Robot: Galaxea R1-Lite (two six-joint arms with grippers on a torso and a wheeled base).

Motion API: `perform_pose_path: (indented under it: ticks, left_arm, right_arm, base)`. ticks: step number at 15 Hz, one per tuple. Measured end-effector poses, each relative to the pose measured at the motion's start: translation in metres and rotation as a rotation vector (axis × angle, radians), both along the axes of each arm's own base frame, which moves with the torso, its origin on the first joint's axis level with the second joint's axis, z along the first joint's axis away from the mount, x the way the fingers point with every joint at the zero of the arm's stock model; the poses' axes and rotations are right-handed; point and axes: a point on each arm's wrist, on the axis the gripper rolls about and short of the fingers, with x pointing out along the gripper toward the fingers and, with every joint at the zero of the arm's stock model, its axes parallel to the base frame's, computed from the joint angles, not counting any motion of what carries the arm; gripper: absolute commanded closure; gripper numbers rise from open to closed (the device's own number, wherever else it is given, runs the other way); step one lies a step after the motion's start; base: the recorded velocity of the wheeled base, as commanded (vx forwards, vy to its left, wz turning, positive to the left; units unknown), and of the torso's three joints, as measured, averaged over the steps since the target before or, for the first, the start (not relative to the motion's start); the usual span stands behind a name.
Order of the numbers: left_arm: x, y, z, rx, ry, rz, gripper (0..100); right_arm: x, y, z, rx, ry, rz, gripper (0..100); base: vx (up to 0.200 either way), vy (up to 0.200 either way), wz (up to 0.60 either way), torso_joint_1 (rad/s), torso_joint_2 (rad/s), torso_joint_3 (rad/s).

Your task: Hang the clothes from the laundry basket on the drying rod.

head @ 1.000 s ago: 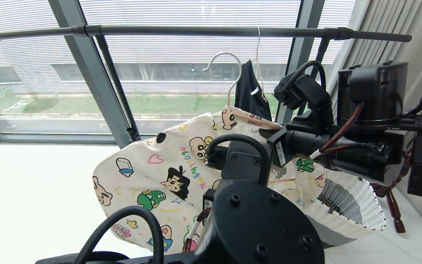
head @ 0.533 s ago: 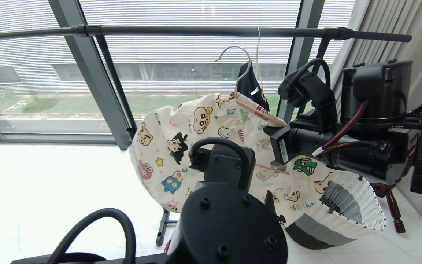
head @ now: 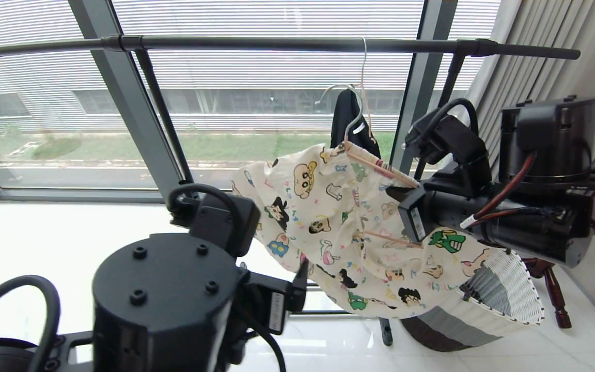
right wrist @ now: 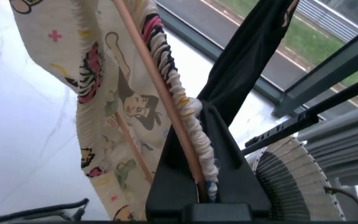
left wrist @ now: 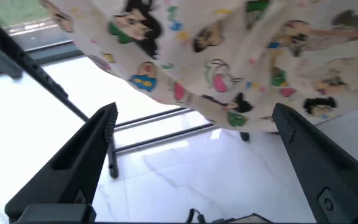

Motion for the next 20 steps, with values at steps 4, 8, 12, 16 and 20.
perform_pose_path:
  ticks: [4, 8, 12, 16, 20]
  left_arm:
    - [0.012, 0.064, -0.002, -0.032, 0.024, 0.108, 0]
    - [-0.002, 0.093, -0.003, -0.061, -0.01, 0.096, 0]
    - [-0.018, 0.1, -0.015, 0.044, -0.101, -0.213, 0]
    - [-0.02, 0.123, -0.034, 0.189, -0.16, -0.435, 0]
    - [0.0, 0.121, -0.025, 0.182, -0.205, -0.395, 0]
  right_arm:
    - [-0.003, -0.058, -0.003, -0.108, -0.075, 0.168, 100]
    - [-0.016, -0.092, 0.012, -0.077, -0.149, 0.217, 100]
    - [-0.029, -0.101, 0.023, -0.057, -0.195, 0.235, 100]
    - [-0.043, -0.104, 0.025, -0.102, -0.22, 0.316, 100]
    - [-0.06, -0.098, 0.029, -0.121, -0.253, 0.417, 100]
  base:
    - [0.0, 0.0, 0.0, 0.0, 0.0, 0.0]
    - [0.0, 0.0, 0.0, 0.0, 0.0, 0.0]
    - [0.0, 0.0, 0.0, 0.0, 0.0, 0.0]
    - [0.0, 0.0, 0.0, 0.0, 0.0, 0.0]
    - [0.0, 0.0, 0.0, 0.0, 0.0, 0.0]
